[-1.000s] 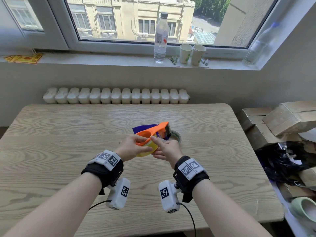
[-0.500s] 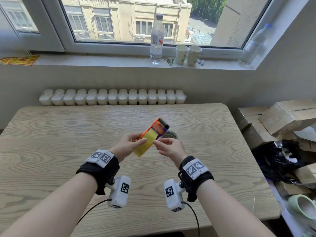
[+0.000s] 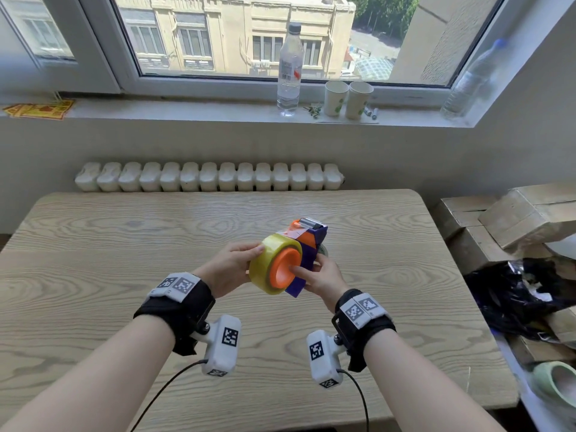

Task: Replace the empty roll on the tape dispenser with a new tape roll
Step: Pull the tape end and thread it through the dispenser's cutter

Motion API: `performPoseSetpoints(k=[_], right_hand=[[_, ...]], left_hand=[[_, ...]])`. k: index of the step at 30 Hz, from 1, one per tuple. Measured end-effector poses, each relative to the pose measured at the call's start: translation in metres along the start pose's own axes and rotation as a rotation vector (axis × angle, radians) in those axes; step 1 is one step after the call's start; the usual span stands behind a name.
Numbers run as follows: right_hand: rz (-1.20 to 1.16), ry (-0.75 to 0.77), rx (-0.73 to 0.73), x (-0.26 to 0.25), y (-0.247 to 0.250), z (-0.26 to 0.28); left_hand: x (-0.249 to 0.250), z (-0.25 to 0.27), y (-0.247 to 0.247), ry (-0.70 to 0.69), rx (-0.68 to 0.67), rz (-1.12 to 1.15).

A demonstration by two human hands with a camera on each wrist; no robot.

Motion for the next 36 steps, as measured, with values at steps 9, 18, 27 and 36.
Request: performPoseSetpoints(k=[9,18,27,36], right_hand=[[0.098,0.007,0.091,-0.002,0.006,0.001],[0.531,-0.04,0.141,0.024,0.012,-0.006],[0.825,-0.137,0.098,0.05,-0.001,-0.024],[1.03,-0.089,0.017,0.05,-0.012,-0.042]], left_hand=[[-0.011,-0.008,0.003,0.018,0.093,-0.013],[-0.051,-0.017,0.024,0.046,0.277,-0.273],[-0.095,-0.032,0.047,0.139,0.385,-0.339],[-0.121,-0.036,0.058,0.223,0.474,-0.422]])
Point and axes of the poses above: each hand's wrist, its own z-axis away from the middle knuckle, its own y-axis out of the back of the hand, x = y × z, the point moved 7 cm from there along -z, towards the middle knuckle, and after that the axes turned 9 degrees about z, right-handed, at the moved point
